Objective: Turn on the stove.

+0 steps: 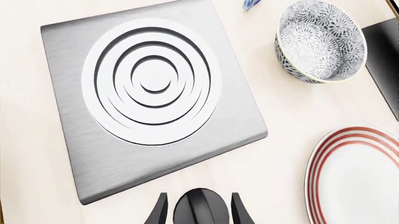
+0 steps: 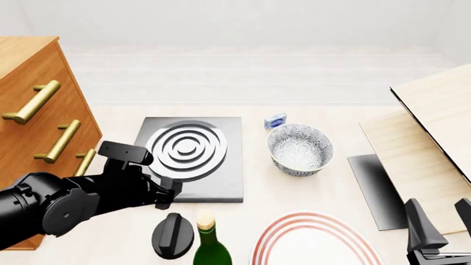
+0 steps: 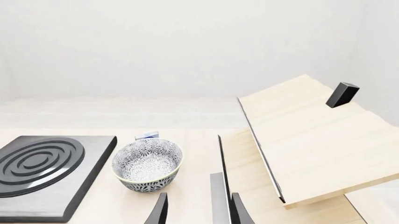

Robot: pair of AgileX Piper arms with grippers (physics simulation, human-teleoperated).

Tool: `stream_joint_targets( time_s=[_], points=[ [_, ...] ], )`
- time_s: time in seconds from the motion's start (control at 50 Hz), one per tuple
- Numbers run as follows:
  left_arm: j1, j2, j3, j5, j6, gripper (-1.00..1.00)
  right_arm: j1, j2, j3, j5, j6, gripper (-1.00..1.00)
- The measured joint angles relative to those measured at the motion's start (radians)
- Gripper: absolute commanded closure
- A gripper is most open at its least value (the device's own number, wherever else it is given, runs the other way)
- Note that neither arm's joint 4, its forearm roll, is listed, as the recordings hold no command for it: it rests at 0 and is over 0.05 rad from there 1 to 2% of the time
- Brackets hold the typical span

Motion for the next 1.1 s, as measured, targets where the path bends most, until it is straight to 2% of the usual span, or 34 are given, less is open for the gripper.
stream_joint_targets(
  time_s=[0.54, 1.1],
  points=[
    [0.001, 0.018, 0.095, -0.097, -0.069, -1.00, 0.000, 0.000, 0.000, 0.000, 0.000, -1.00],
    [0.019, 0.058, 0.151, -0.170, -0.089, -1.00, 0.000, 0.000, 0.000, 0.000, 0.000, -1.00]
  ],
)
